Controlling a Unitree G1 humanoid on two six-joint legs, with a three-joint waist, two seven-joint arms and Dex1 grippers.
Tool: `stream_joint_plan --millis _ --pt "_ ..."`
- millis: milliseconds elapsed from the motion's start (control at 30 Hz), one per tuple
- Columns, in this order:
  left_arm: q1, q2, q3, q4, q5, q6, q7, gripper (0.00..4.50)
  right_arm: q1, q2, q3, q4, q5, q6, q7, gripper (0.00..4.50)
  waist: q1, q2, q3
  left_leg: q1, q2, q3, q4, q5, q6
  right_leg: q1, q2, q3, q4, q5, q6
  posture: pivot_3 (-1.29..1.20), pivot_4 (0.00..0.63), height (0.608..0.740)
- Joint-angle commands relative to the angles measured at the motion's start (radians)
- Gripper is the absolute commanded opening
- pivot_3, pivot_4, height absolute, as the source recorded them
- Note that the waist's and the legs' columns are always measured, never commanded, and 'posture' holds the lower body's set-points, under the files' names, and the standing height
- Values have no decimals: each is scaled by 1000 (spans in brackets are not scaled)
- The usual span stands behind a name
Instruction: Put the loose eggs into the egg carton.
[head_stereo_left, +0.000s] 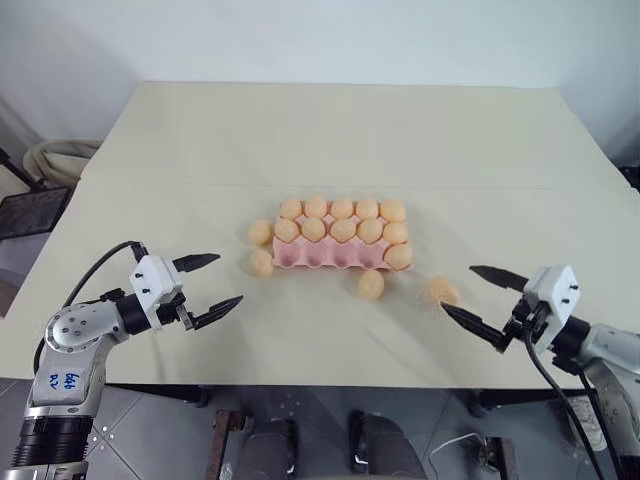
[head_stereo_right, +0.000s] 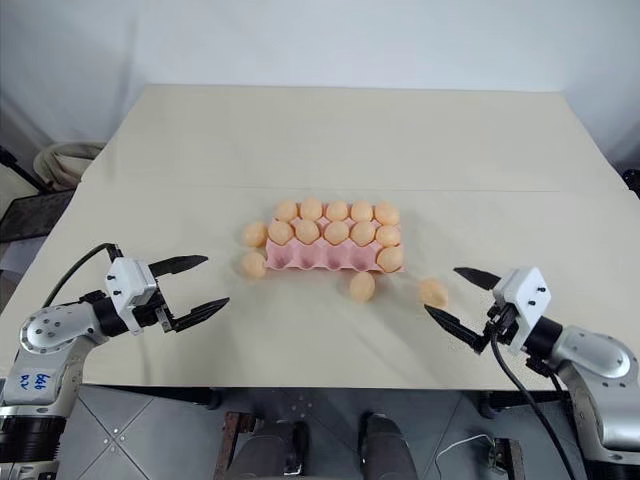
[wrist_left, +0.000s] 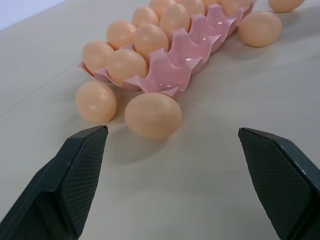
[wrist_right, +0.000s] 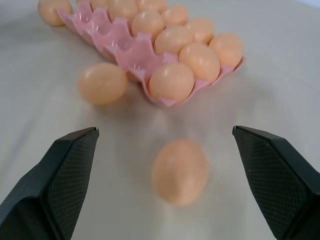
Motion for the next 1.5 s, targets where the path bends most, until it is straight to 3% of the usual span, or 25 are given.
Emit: stream_joint_plan --millis 33,467,700,1067,1200,1367,1500 --pt "-2 -5 -6 -24 6 -39 -6 4436 20 4 -26 -65 27 6 -16 4500 -2 0 0 0 0 0 0 0 0 0 0 0 0 0 0 0 150 740" --pt "-36 -47 -109 -134 -16 35 -14 4436 132 21 -78 42 -18 -56 -35 4500 6 0 0 0 0 0 0 0 0 1 0 0 0 0 0 0 150 740" --pt "-12 -40 -97 -189 -44 74 -19 4436 100 9 -56 61 -14 -31 -18 4500 -2 0 0 2 0 1 1 0 0 0 1 2 3 0 0 0 150 740" --pt "59 -37 -58 -239 -50 82 9 4436 -197 28 133 236 -103 64 -61 4500 3 0 0 1 0 1 3 0 0 0 0 2 3 0 -1 0 150 740" --pt "74 -38 -47 -253 -50 85 24 4500 -254 34 175 295 -122 51 -42 3563 2 0 0 0 0 1 3 0 1 0 0 2 2 0 -1 0 150 740" --pt "103 -33 -16 -260 -50 86 40 4500 -254 21 180 288 -119 23 -7 1735 1 0 0 0 0 1 3 0 1 0 0 1 2 0 -1 0 150 740" --pt "125 -34 22 -250 -51 83 60 4500 -276 12 161 216 -72 65 19 1572 -1 0 0 0 0 1 3 0 1 0 0 1 2 0 -1 0 150 740"
